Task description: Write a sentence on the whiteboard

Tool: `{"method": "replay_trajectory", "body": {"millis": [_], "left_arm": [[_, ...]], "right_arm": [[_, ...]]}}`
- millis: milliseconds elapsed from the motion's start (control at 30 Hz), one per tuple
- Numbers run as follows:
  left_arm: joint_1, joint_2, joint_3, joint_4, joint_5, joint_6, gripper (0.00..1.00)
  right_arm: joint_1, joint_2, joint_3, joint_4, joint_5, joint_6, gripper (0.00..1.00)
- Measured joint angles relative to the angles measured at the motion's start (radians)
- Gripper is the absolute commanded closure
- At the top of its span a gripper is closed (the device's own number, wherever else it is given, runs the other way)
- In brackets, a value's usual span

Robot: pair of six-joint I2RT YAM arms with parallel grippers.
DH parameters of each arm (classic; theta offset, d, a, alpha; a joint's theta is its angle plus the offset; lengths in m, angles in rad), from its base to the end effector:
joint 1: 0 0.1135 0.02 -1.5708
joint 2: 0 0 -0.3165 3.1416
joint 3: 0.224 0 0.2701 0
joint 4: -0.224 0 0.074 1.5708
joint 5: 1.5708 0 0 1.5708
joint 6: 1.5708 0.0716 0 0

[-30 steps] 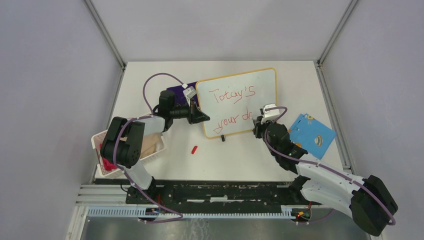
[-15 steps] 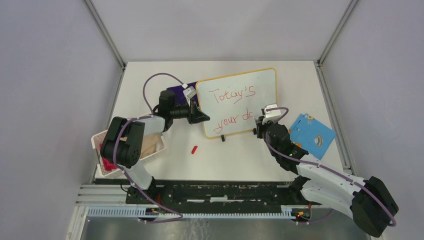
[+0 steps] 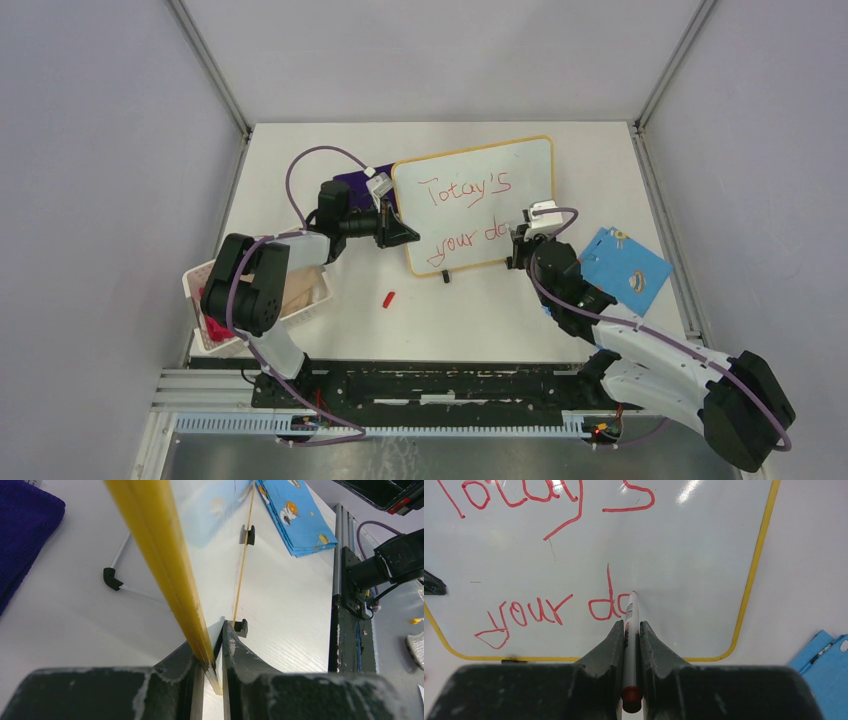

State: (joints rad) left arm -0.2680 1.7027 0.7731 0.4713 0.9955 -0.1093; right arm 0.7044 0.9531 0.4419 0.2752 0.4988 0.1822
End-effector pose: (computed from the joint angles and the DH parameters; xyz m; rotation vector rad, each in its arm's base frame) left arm 0.3395 -0.1555 0.2021 0.7929 1.8487 -1.2394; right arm 0.1965 0.1221 0.2630 -0.1122 1.7779 0.1885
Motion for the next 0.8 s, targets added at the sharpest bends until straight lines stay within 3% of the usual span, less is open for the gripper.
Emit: {"method": "replay_trajectory", "body": {"millis": [800], "left_arm": [[-0.003,0.0,0.0,0.001,-0.001,0.001,0.98]], "right_arm": [[-0.006,0.005,-0.031,0.0,-0.01,0.007,1.0]]}}
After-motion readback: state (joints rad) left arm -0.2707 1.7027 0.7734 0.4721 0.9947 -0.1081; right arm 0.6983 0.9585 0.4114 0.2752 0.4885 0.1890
